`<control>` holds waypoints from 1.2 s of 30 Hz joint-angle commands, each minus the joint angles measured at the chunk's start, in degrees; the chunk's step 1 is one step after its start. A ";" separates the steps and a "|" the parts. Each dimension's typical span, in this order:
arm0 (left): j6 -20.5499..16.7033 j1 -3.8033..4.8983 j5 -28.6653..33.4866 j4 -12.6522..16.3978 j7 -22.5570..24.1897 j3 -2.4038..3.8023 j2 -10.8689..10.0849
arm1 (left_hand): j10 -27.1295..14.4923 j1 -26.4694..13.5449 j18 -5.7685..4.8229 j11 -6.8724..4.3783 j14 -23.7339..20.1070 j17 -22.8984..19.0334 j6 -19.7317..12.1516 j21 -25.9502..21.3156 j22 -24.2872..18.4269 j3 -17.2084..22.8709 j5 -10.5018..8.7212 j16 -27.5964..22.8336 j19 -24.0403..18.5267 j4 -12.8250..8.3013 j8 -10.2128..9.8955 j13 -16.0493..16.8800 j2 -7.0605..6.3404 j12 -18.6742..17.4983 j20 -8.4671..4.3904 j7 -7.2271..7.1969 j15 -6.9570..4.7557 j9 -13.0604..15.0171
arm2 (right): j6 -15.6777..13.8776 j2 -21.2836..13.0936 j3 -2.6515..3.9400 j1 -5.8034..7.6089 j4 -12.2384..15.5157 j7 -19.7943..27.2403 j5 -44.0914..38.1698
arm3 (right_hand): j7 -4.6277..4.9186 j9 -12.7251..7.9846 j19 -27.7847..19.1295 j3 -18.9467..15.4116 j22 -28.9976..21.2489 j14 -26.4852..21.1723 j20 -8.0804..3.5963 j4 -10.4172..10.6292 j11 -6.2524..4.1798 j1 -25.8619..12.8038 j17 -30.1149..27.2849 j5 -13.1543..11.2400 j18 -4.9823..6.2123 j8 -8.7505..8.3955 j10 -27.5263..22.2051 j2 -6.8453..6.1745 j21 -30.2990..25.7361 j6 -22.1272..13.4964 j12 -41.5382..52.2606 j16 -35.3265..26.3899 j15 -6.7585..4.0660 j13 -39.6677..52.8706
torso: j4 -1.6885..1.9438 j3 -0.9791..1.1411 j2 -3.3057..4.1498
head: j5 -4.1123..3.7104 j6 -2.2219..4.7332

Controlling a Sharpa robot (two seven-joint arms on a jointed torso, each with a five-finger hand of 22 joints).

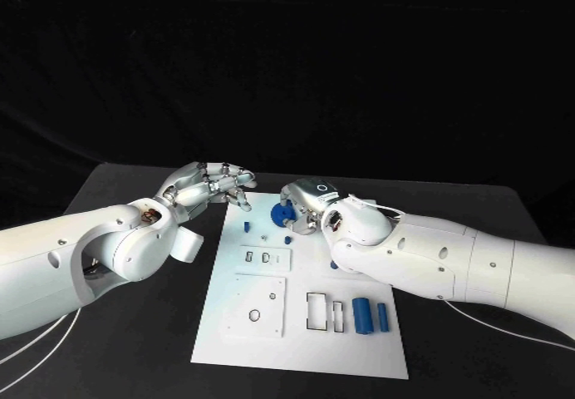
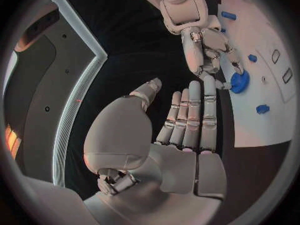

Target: Assemble the parts on the task board

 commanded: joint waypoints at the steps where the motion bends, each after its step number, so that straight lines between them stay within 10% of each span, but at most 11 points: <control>1: 0.89 0.06 0.33 0.18 0.62 0.04 0.06 | -0.40 -0.12 0.80 0.11 -0.43 -0.10 -0.51 0.36 0.06 -0.02 -0.26 0.37 -0.32 0.29 -0.08 -0.06 0.16 0.20 0.12 0.27 -0.17 0.05 | -0.12 0.15 -0.02 -0.10 -0.34 -0.46 -0.66 | 0.43 -0.44 -0.61 0.02 -0.14 5.96 0.30 0.04 0.47 -0.84 15.05 -1.09 -0.59 -1.44 0.25 -0.25 -0.45 -1.45 -0.34 0.23 0.22 6.95 | -0.03 -0.03 -0.01 | -0.11 0.10; 8: 0.92 0.06 0.33 0.12 0.52 0.04 0.10 | -0.43 -0.09 0.80 0.11 -0.46 -0.11 -0.52 0.37 0.08 -0.02 -0.27 0.37 -0.35 0.30 -0.08 -0.07 0.15 0.21 0.12 0.27 -0.17 0.06 | 0.33 0.32 -0.01 -0.18 -0.40 0.22 0.07 | 1.74 -2.91 -0.85 -4.36 -0.26 5.96 1.42 1.07 1.75 -1.10 15.05 -5.95 -0.48 -5.61 -0.64 -0.49 -1.11 -6.47 -1.24 0.23 1.37 5.90 | 0.05 -0.01 -0.03 | -0.14 0.08; 36: 0.36 0.05 0.52 -0.47 0.28 0.03 0.10 | -0.57 -0.03 0.81 0.14 -0.58 -0.15 -0.55 0.43 0.14 0.01 -0.28 0.39 -0.50 0.45 -0.06 -0.13 0.27 0.26 0.16 0.28 -0.14 0.08 | 5.51 -1.80 -0.01 -0.41 1.74 0.22 13.25 | 1.36 -3.83 -0.32 -7.12 0.74 5.96 1.36 3.68 1.44 -0.69 15.05 -1.69 -0.57 -5.01 0.23 0.91 -0.75 -3.53 -0.40 0.23 1.16 7.06 | 0.05 -0.05 -0.03 | 0.13 -0.26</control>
